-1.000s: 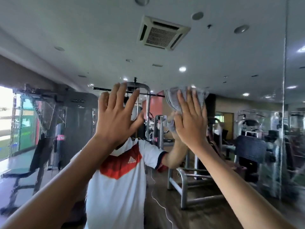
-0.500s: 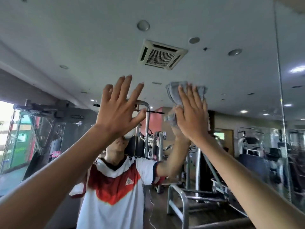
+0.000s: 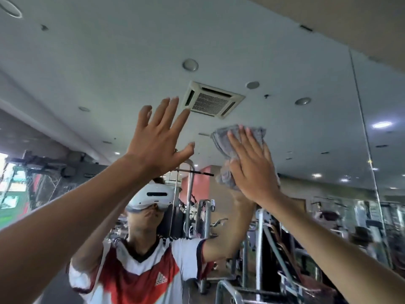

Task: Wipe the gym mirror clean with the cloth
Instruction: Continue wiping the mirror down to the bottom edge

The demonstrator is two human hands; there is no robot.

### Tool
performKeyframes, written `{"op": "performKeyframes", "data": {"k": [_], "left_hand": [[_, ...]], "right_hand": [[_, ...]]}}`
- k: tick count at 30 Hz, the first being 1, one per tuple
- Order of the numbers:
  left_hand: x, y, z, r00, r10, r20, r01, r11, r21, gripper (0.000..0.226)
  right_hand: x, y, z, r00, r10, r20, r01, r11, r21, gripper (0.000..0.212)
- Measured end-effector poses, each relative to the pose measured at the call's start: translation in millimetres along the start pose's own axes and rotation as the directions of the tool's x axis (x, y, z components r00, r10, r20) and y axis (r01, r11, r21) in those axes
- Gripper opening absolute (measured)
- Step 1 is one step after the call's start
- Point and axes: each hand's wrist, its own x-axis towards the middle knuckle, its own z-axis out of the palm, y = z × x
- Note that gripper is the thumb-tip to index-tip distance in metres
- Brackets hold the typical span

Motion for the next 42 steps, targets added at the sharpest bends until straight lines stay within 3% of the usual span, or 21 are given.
{"op": "performKeyframes", "data": {"k": [2,4,5,7,9,11,14,16,17,19,21,23,25,27,29,31,33,35,38,40,42], "left_hand": [[-1,-1,2,1.0,0.0,0.012,0.0,1.0,0.004,0.083],[-2,-2,4,1.0,-0.002,0.019,0.002,1.0,-0.003,0.084],[-2,-1,4,1.0,-0.001,0.019,0.002,1.0,-0.009,0.084],[-1,-1,4,1.0,0.001,0.022,-0.001,1.0,-0.001,0.084],[2,-2,3,1.0,0.014,0.01,-0.015,0.999,0.036,0.084],[8,-4,1,0.998,0.055,-0.032,-0.053,0.996,0.066,0.079],[17,-10,-2,0.99,0.116,-0.077,-0.109,0.99,0.09,0.07],[19,-13,-2,0.988,0.122,-0.098,-0.115,0.991,0.07,0.066],[18,-14,-1,0.989,0.114,-0.096,-0.11,0.993,0.048,0.065],[15,-15,1,0.994,0.075,-0.078,-0.075,0.997,0.012,0.067],[13,-13,3,0.997,0.039,-0.069,-0.04,0.999,-0.009,0.075],[14,-14,5,0.996,0.017,-0.092,-0.02,0.999,-0.033,0.083],[14,-16,8,0.993,0.011,-0.117,-0.014,0.999,-0.032,0.086],[13,-17,8,0.992,0.004,-0.125,-0.006,1.0,-0.019,0.089],[11,-15,8,0.994,-0.026,-0.107,0.022,0.999,-0.032,0.091],[11,-13,6,0.995,-0.062,-0.08,0.059,0.998,-0.039,0.094],[11,-13,5,0.994,-0.082,-0.069,0.08,0.996,-0.035,0.095],[11,-12,4,0.995,-0.088,-0.047,0.087,0.996,-0.023,0.095],[12,-12,2,0.996,-0.09,-0.027,0.089,0.996,-0.025,0.095],[12,-13,2,0.995,-0.097,-0.005,0.096,0.995,-0.039,0.095],[12,-14,3,0.994,-0.107,0.005,0.107,0.993,-0.054,0.095]], "right_hand": [[-33,18,-1,0.98,-0.199,0.009,0.2,0.98,-0.021,0.058],[-34,51,-7,0.971,-0.237,0.033,0.238,0.971,-0.031,0.06],[-23,63,-10,0.982,-0.186,0.038,0.187,0.982,-0.027,0.059],[16,72,-16,0.998,0.06,0.023,-0.06,0.998,0.005,0.061],[58,61,-17,0.954,0.299,0.002,-0.298,0.953,0.044,0.068],[77,38,-15,0.943,0.331,-0.03,-0.33,0.943,0.036,0.07],[50,19,-7,0.998,0.062,0.002,-0.062,0.997,0.037,0.065],[20,31,-3,0.989,-0.147,0.026,0.146,0.989,0.028,0.059],[15,43,-4,0.985,-0.173,0.007,0.172,0.985,0.025,0.057],[34,65,-10,0.998,0.04,-0.048,-0.038,0.998,0.049,0.062],[77,70,-17,0.935,0.348,-0.071,-0.342,0.936,0.082,0.066],[116,55,-16,0.881,0.465,-0.087,-0.46,0.885,0.08,0.06],[128,31,-8,0.924,0.365,-0.112,-0.359,0.931,0.067,0.055],[111,13,-5,0.988,0.131,-0.086,-0.125,0.989,0.073,0.057],[85,21,-9,0.996,-0.094,-0.006,0.094,0.991,0.1,0.059],[66,50,-13,0.98,-0.196,0.016,0.193,0.975,0.114,0.057],[64,80,-18,0.996,-0.091,-0.019,0.093,0.991,0.101,0.06],[88,95,-25,0.985,0.149,-0.089,-0.141,0.985,0.099,0.069],[146,84,-29,0.882,0.466,-0.071,-0.459,0.883,0.095,0.057],[161,56,-23,0.896,0.435,-0.082,-0.429,0.899,0.087,0.055],[147,34,-13,0.983,0.18,-0.044,-0.177,0.982,0.062,0.057]]}}
